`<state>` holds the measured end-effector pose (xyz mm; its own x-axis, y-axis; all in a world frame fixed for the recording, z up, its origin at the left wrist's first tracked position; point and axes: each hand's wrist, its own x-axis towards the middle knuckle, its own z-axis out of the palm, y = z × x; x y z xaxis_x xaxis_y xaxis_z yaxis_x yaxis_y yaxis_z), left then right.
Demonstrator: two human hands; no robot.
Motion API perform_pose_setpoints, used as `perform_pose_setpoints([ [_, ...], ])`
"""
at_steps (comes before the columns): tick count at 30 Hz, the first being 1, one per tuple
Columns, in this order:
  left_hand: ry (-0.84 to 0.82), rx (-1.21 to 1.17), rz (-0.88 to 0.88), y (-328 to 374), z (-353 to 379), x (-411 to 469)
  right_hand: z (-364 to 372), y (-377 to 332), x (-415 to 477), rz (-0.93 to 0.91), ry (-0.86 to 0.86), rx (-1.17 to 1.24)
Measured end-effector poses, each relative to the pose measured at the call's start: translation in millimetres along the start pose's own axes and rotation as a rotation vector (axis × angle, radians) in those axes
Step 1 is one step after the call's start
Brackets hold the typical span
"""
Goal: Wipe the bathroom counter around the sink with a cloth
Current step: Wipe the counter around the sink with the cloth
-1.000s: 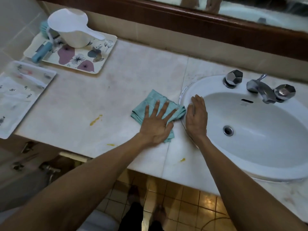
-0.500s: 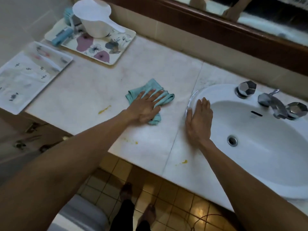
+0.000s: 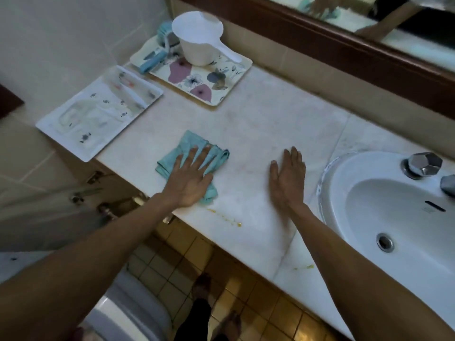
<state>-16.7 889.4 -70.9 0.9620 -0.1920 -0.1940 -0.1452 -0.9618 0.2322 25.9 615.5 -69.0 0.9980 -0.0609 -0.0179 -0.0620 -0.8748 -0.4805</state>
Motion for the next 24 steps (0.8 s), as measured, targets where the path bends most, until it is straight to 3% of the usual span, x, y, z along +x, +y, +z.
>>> perform_pose_setpoints([
  [4,0.024,0.020,0.125,29.0,21.4,-56.4,6.7,-5.7,-7.4,0.041,0.028,0.003],
  [8,0.001,0.066,0.245,2.4,14.0,-49.8,2.6,1.2,-9.5,0.013,0.003,0.011],
  [11,0.073,0.059,0.051,8.6,14.9,-28.7,-4.3,12.2,-15.0,-0.037,-0.035,0.001],
  [14,0.142,0.007,-0.115,63.7,27.6,-30.3,-18.7,24.1,-22.5,-0.103,-0.082,0.018],
  [17,0.114,0.038,0.082,111.0,44.8,-64.0,-38.2,39.9,-34.6,-0.198,-0.104,-0.029],
  [21,-0.011,0.112,0.392,76.2,35.0,-76.6,-65.6,74.1,-55.3,-0.204,-0.028,-0.136],
  [22,-0.016,0.136,0.413,64.7,29.8,-69.1,-72.2,83.6,-60.7,-0.205,-0.002,-0.165],
  [24,0.005,0.120,0.292,56.8,25.6,-52.1,-84.6,103.1,-75.0,-0.164,0.037,-0.158],
])
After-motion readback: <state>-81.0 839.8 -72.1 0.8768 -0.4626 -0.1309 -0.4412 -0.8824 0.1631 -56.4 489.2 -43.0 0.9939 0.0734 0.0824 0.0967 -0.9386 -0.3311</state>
